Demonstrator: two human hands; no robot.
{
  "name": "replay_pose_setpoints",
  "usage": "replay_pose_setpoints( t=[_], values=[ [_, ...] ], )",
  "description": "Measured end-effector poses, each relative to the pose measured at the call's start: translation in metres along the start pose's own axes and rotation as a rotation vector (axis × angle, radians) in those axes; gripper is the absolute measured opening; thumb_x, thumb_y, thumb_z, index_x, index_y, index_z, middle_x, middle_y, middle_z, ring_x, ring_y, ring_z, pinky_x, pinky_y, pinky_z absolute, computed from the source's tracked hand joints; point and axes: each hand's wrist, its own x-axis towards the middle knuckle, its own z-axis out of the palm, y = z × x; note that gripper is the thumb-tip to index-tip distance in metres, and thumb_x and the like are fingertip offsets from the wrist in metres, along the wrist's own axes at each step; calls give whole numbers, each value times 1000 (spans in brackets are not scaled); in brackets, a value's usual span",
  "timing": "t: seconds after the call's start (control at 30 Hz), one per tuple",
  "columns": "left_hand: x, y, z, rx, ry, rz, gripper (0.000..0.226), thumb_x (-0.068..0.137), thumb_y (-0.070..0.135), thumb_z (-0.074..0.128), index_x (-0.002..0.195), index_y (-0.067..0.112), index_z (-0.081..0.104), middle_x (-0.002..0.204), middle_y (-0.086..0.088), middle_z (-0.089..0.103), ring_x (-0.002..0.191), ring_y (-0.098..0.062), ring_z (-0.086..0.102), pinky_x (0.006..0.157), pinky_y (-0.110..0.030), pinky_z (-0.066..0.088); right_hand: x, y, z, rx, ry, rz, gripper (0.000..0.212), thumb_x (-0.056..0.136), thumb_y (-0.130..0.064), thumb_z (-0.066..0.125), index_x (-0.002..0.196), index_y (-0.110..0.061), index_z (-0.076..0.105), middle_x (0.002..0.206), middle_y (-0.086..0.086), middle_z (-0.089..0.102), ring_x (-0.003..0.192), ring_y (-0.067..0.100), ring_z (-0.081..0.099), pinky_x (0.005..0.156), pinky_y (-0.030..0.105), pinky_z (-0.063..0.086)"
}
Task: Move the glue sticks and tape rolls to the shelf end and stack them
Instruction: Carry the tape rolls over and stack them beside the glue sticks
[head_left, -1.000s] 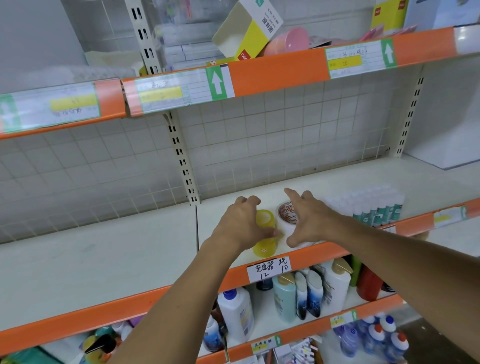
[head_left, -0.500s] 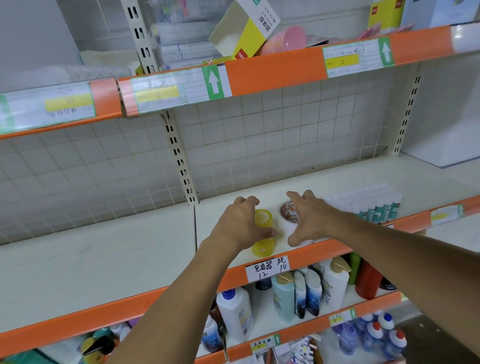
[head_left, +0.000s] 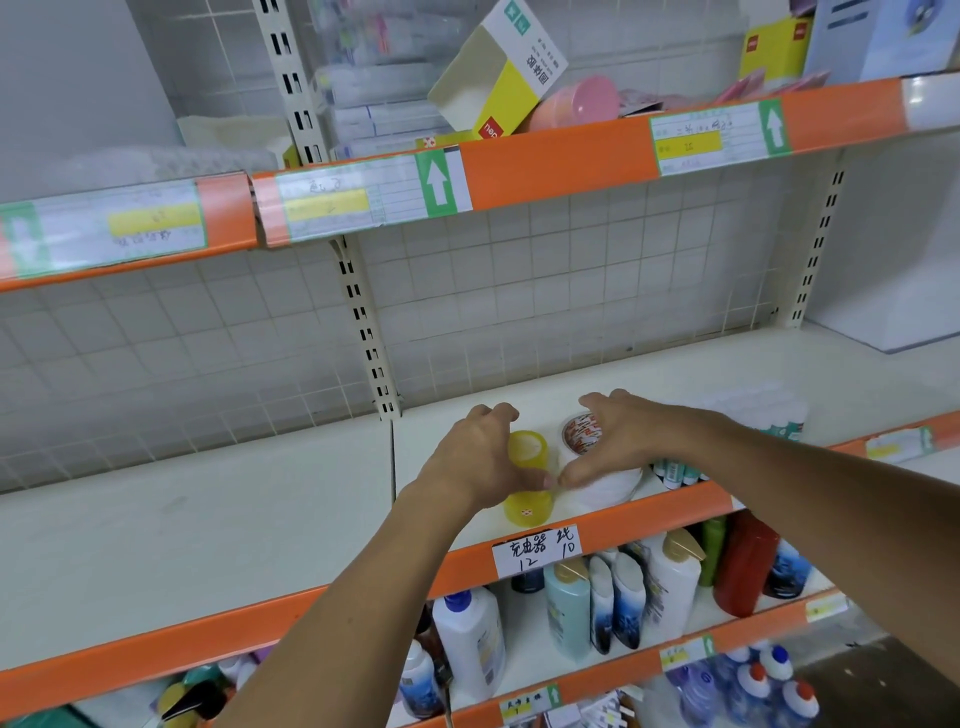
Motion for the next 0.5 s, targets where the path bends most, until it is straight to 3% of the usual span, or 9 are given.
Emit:
replay_pose_setpoints(
  t=[0.1,0.27,0.4,0.5],
  values=[
    [-2,0,-3,3,-17,-5,95,72,51,81,148,21,34,143,-3,41,123,-23,49,93,-37,50,0,-7,-8,-26,15,-12,113,69,-74,68,157,-24,17,158,4,24,143,27,31,107,42,40],
    [-7,-3,-10,21,-23,-11,95,73,53,79,149,21,32,143,-3,41,122,-22,49,90,-34,49,-2,-22,-18,-33,83,-93,82,88,-70,40,156,-27,24,164,3,17,150,26,18,113,46,27],
    [-17,-14,-19,55,-6,-42,93,75,60,74,148,20,32,143,-3,42,120,-21,50,90,-34,49,-5,-43,-19,-113,118,-195,62,99,-57,29,150,-23,38,157,7,32,143,28,31,108,44,32],
    [-27,-26,-25,101,0,-78,93,77,66,67,149,18,31,144,-5,42,125,-23,48,98,-36,45,-3,-61,-13,-173,125,-253,59,101,-55,26,146,-21,44,153,9,38,140,28,36,109,44,33]
  ],
)
